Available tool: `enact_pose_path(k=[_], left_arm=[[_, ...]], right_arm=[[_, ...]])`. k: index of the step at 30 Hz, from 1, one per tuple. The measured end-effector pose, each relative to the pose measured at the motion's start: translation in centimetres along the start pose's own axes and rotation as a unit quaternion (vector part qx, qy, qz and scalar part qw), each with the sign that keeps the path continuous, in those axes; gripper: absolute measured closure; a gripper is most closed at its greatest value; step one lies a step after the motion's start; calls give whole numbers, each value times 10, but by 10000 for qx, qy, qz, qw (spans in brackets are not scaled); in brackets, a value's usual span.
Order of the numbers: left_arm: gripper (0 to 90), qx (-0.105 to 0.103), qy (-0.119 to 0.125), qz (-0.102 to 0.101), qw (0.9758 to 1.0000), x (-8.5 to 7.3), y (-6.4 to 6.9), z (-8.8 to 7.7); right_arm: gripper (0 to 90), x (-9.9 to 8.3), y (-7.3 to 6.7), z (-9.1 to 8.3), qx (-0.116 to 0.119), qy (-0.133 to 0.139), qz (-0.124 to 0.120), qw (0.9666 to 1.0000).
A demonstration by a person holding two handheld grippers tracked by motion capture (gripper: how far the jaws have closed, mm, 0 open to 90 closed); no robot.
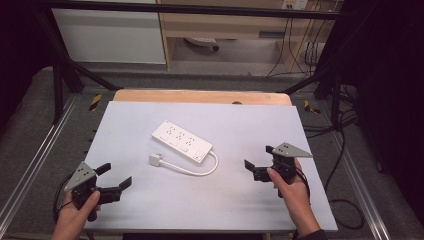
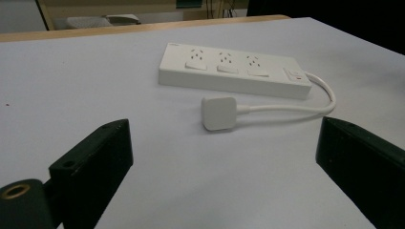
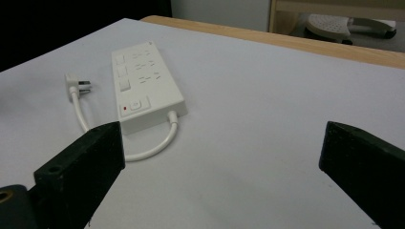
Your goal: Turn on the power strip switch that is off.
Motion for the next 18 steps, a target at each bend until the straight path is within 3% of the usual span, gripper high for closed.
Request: enact_pose_path(k=[18], left_arm=[[53,8,-43,22,10000,-1,0,1]], right_arm=[[25,33,-8,18,167,114,-59,9998]])
Point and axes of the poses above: each handheld gripper's, and its own axes: z roughly forward along the jaws, x roughly out of its top, y roughly to its right, the point moved 4 cm from there along z, roughly forward along the jaws, and after that the axes turned 8 degrees about -z, right-handed, at the moved point
